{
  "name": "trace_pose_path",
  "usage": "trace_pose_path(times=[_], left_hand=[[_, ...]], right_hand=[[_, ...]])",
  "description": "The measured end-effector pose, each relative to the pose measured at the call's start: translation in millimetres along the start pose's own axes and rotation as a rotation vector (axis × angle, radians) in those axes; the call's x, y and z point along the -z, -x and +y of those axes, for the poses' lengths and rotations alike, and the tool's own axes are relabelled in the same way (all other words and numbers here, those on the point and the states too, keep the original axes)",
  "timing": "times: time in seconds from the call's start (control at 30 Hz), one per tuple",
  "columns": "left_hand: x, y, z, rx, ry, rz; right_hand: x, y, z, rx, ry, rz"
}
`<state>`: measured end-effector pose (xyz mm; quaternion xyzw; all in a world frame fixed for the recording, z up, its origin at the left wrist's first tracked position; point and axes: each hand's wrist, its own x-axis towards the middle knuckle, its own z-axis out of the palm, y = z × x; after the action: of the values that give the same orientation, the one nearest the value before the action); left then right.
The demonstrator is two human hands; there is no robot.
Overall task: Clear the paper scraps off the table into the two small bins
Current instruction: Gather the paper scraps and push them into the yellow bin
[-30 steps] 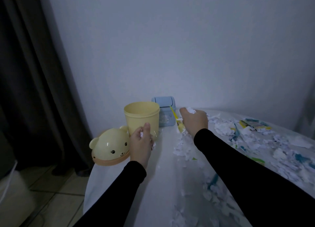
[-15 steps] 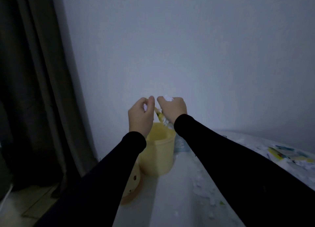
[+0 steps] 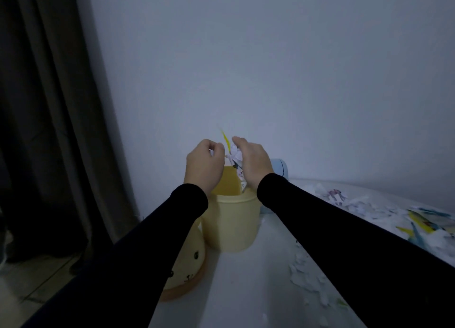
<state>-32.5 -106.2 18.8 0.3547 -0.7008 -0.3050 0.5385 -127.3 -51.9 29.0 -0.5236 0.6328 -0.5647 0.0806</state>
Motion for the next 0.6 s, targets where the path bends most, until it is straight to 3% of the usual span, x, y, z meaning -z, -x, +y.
trace_pose_path(times=[0.43, 0.6], left_hand=[[2.2, 18.4, -4.2, 0.026, 0.011, -0.04], [2.4, 22.8, -3.0, -0.012, 0.041, -0.076]], right_hand=[[9.5, 4.2, 14.3, 0.053, -0.298, -0.242], [13.7, 8.6, 27.2, 0.092, -0.045, -0.286]])
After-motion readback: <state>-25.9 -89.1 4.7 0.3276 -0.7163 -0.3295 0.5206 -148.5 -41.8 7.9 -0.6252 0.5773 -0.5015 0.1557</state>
